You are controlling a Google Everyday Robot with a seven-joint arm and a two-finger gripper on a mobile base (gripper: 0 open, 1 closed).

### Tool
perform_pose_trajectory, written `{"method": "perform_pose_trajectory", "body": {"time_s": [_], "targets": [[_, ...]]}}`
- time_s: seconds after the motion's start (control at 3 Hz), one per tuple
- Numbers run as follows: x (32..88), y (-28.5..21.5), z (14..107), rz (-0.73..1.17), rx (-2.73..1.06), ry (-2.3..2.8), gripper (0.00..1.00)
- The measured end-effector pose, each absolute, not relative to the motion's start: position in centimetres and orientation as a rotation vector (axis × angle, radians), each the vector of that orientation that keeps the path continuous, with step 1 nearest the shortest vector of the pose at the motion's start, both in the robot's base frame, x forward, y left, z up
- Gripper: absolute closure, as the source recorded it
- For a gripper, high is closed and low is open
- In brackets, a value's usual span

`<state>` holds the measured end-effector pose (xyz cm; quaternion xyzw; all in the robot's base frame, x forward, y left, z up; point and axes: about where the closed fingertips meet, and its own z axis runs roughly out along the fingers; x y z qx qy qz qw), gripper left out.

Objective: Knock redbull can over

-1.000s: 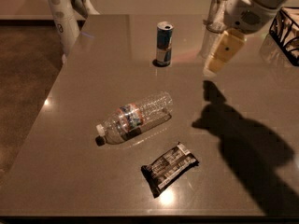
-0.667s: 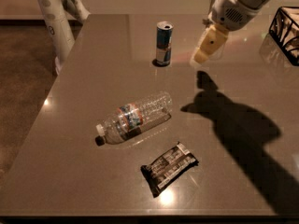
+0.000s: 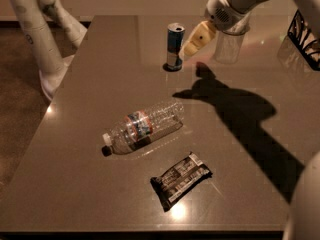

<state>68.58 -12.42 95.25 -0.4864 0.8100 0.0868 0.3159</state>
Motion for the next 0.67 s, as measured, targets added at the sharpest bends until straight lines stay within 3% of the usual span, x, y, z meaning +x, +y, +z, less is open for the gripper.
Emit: {"method": "perform_pose_trajectory", "body": {"time_s": [0.67], "targets": [[72.6,-8.7,93.1,0.368,-1.212,2.106,0.0]]}}
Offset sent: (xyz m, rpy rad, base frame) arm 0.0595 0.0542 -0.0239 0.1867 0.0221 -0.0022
